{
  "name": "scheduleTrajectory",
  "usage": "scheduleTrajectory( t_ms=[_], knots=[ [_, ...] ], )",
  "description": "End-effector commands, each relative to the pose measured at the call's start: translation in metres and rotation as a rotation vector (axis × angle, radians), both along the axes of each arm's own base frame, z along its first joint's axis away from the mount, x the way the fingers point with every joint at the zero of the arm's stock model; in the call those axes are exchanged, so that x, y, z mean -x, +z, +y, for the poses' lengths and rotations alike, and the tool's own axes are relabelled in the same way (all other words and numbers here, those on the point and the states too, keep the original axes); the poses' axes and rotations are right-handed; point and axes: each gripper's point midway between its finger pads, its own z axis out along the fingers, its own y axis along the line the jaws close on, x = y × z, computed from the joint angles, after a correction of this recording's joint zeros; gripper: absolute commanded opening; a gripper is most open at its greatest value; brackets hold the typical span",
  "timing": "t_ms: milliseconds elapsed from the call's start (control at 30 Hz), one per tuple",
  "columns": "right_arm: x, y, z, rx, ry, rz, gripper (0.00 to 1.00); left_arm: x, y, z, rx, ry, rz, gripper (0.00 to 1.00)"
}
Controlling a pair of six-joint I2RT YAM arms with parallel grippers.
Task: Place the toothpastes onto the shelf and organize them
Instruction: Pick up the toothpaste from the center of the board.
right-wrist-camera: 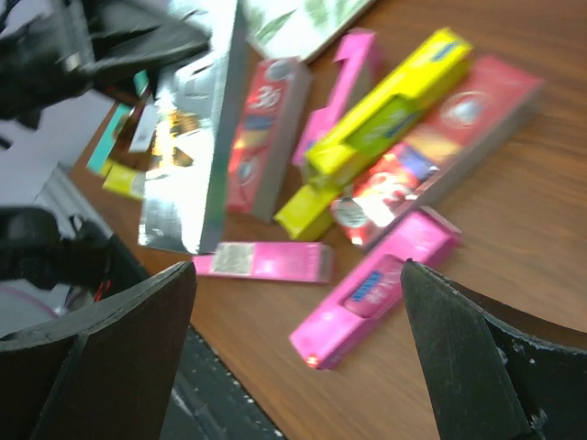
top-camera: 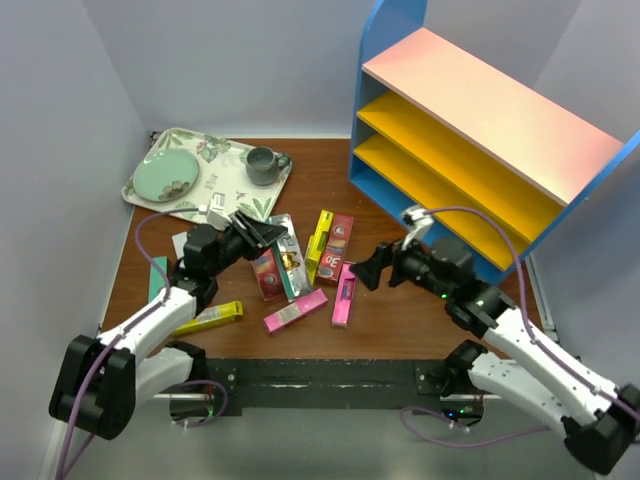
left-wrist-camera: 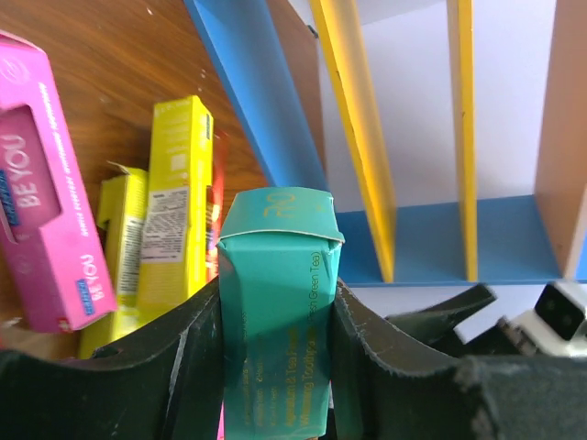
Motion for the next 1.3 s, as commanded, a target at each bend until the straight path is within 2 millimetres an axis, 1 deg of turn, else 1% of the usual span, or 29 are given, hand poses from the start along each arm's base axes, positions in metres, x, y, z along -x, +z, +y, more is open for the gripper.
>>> scheduleTrajectory(
  t_ms=[0, 33, 67, 100, 133, 167, 200, 233, 267, 367, 400, 467, 500, 533, 567, 633, 800, 867, 933, 967, 1133, 1167, 1233, 1267],
  knots=[
    [0.0, 0.018, 0.041, -0.069, -0.051, -0.119, 0.99, -0.008, 0.043, -0.008, 0.216, 0.049, -0.089, 0.06],
    [0.003, 0.018, 0.047, -0.064, -0.053, -0.128, 0.99, -0.007, 0.04, -0.008, 0.226, 0.056, -0.086, 0.05],
    [-0.002, 0.012, 0.048, -0.041, -0.098, -0.138, 0.99, -0.007, 0.041, -0.007, 0.235, 0.073, -0.086, 0.05],
    [0.009, 0.018, 0.061, -0.056, -0.062, -0.168, 0.98, -0.005, 0.041, -0.009, 0.243, 0.074, -0.082, 0.04],
    [0.01, 0.018, 0.065, -0.05, -0.067, -0.185, 0.99, -0.003, 0.038, -0.009, 0.245, 0.079, -0.072, 0.04],
    [0.013, 0.016, 0.071, -0.041, -0.062, -0.199, 0.99, -0.003, 0.04, -0.007, 0.252, 0.097, -0.078, 0.04],
    [0.018, 0.021, 0.078, -0.043, -0.058, -0.233, 0.99, -0.002, 0.04, -0.008, 0.257, 0.1, -0.072, 0.04],
    [0.021, 0.02, 0.083, -0.033, -0.053, -0.246, 0.98, -0.001, 0.037, -0.007, 0.255, 0.106, -0.06, 0.05],
    [0.021, 0.016, 0.089, -0.011, -0.048, -0.252, 0.99, -0.002, 0.039, -0.006, 0.259, 0.118, -0.064, 0.05],
    [0.025, 0.016, 0.101, 0.012, -0.054, -0.278, 0.98, 0.0, 0.039, -0.006, 0.272, 0.122, -0.055, 0.05],
    [0.029, 0.011, 0.109, 0.026, -0.042, -0.284, 0.99, 0.001, 0.038, -0.007, 0.277, 0.123, -0.05, 0.05],
    [0.028, 0.01, 0.113, 0.04, -0.066, -0.293, 0.99, 0.002, 0.039, -0.006, 0.284, 0.127, -0.051, 0.05],
    [0.029, 0.003, 0.118, 0.067, -0.059, -0.298, 0.98, 0.003, 0.038, -0.006, 0.29, 0.127, -0.045, 0.05],
    [0.027, 0.003, 0.119, 0.077, -0.077, -0.303, 0.98, 0.003, 0.038, -0.006, 0.292, 0.128, -0.045, 0.05],
    [0.027, 0.005, 0.121, 0.079, -0.083, -0.307, 0.97, 0.004, 0.039, -0.007, 0.293, 0.125, -0.048, 0.05],
    [0.028, 0.001, 0.126, 0.095, -0.088, -0.315, 0.95, 0.005, 0.039, -0.008, 0.294, 0.122, -0.047, 0.05],
    [0.024, 0.005, 0.13, 0.083, -0.13, -0.333, 0.86, 0.008, 0.037, -0.011, 0.298, 0.108, -0.043, 0.05],
    [0.023, 0.003, 0.132, 0.093, -0.131, -0.335, 0.81, 0.009, 0.035, -0.013, 0.304, 0.105, -0.034, 0.06],
    [0.023, 0.001, 0.134, 0.102, -0.127, -0.336, 0.78, 0.01, 0.038, -0.013, 0.317, 0.1, -0.042, 0.06],
    [0.023, -0.002, 0.136, 0.11, -0.128, -0.334, 0.74, 0.011, 0.038, -0.015, 0.319, 0.094, -0.042, 0.06],
    [0.024, -0.006, 0.138, 0.119, -0.122, -0.325, 0.62, 0.013, 0.038, -0.018, 0.321, 0.082, -0.039, 0.08],
    [0.024, -0.007, 0.138, 0.124, -0.123, -0.325, 0.56, 0.013, 0.037, -0.019, 0.321, 0.079, -0.036, 0.08],
    [0.024, -0.009, 0.136, 0.131, -0.127, -0.319, 0.49, 0.014, 0.037, -0.018, 0.324, 0.078, -0.038, 0.1],
    [0.024, -0.01, 0.134, 0.134, -0.13, -0.317, 0.42, 0.015, 0.039, -0.018, 0.323, 0.077, -0.044, 0.11]
  ],
)
